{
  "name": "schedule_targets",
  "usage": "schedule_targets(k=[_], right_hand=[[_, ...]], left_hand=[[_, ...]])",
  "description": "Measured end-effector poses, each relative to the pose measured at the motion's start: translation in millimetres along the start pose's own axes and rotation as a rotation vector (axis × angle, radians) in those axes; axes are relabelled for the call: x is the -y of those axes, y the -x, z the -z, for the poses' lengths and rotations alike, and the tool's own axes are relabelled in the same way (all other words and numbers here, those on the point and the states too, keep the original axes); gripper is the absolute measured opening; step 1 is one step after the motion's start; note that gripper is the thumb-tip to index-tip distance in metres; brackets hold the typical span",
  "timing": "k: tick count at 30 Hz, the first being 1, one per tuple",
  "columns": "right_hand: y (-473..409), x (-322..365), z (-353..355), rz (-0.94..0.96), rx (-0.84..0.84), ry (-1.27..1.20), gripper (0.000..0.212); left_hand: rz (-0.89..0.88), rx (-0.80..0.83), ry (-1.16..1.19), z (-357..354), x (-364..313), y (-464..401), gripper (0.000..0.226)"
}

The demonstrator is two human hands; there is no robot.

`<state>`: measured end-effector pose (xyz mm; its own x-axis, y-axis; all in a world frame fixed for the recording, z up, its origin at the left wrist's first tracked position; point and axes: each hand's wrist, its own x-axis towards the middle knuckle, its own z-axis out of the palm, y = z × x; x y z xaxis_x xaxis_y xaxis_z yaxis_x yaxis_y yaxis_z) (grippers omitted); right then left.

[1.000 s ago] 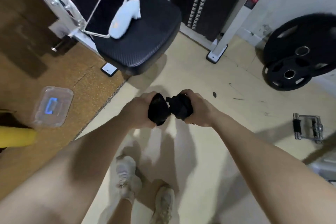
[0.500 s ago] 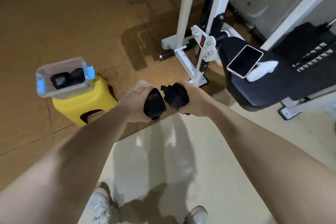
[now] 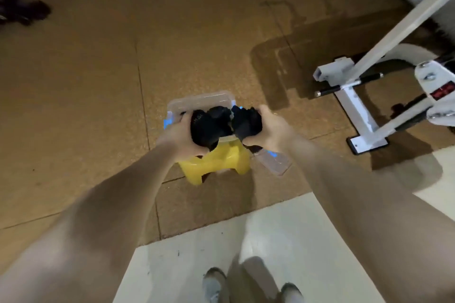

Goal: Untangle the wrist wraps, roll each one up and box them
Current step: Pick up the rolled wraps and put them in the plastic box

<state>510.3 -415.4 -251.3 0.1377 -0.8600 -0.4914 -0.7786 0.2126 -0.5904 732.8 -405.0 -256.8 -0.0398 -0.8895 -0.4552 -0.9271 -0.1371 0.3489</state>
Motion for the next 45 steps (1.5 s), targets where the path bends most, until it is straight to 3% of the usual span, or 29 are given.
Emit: schedule_targets(k=[5,8,15,18,21,26,31,35,41,45], right_hand=[[-78,22,-36,-0.127,-0.036,-0.063,0.063],[-125,23,-60,-0.174,-0.034,-0.078,0.067],[-199,11,-122,-0.205,-0.007,-0.084,0.074],[-209,3,-138,-0.176,0.085,0.036,0.084],[-211,-4,-142,-0.129,0.135,0.130,0.077],[-189,-8,-122,0.008,-0.069,0.100,0.052],[-129,-15,-86,0.005,-0.174,0.137,0.042],[-84,-38,-61,-0.027,-0.212,0.157,0.036],[-61,-139,-50,-0.219,-0.248,0.232,0.033],[-97,-236,-91,-0.265,-0.252,0.243,0.029]], left_hand=[[0.281,-0.103,0.376,-11,53,-70,0.098],[0.361,-0.151,0.562,-29,70,-112,0.094],[0.340,-0.140,0.638,-90,87,-172,0.102],[0.385,-0.032,0.476,-108,87,-176,0.100],[0.344,-0.052,0.358,-116,85,-173,0.097],[0.188,-0.161,0.088,-110,88,-152,0.091],[-0.103,-0.161,-0.115,-91,55,-111,0.054],[-0.272,-0.107,-0.089,-89,12,-81,0.044],[-0.488,0.083,-0.121,-150,-56,-79,0.038],[-0.459,0.096,-0.097,-237,-69,-130,0.037]])
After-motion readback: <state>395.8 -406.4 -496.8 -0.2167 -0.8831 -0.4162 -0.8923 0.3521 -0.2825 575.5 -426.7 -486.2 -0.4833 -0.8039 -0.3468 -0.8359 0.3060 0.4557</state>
